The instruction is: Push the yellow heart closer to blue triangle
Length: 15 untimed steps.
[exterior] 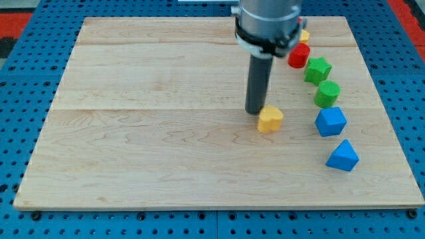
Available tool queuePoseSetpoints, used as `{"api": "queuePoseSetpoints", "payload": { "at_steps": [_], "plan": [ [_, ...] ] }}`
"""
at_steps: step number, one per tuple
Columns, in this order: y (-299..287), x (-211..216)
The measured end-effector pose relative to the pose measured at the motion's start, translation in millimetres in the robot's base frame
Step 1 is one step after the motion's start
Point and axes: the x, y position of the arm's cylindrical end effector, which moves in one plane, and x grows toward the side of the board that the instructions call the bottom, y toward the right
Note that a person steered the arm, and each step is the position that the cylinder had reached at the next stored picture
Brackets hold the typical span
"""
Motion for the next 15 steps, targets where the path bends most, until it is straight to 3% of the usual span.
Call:
{"api": "queuePoseSetpoints", "payload": {
  "at_steps": [1,3,4,5,6,7,9,14,15],
  "plan": [
    [22,45],
    [17,9],
    [54,24],
    [49,69],
    [45,84],
    [-10,93],
    [52,133],
    [79,109],
    [16,87]
  ]
}}
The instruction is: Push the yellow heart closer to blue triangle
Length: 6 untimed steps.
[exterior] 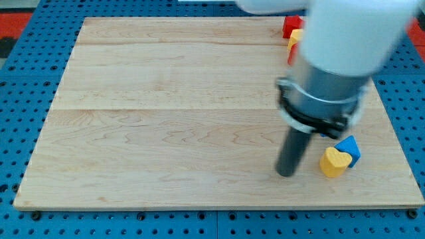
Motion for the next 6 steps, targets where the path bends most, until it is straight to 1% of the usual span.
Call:
{"api": "queuePoseSetpoints", "payload": {
  "at_steps": [1,2,4,6],
  "plan": [
    [16,-9],
    [57,-9],
    [60,14],
    [72,27]
  ]
}}
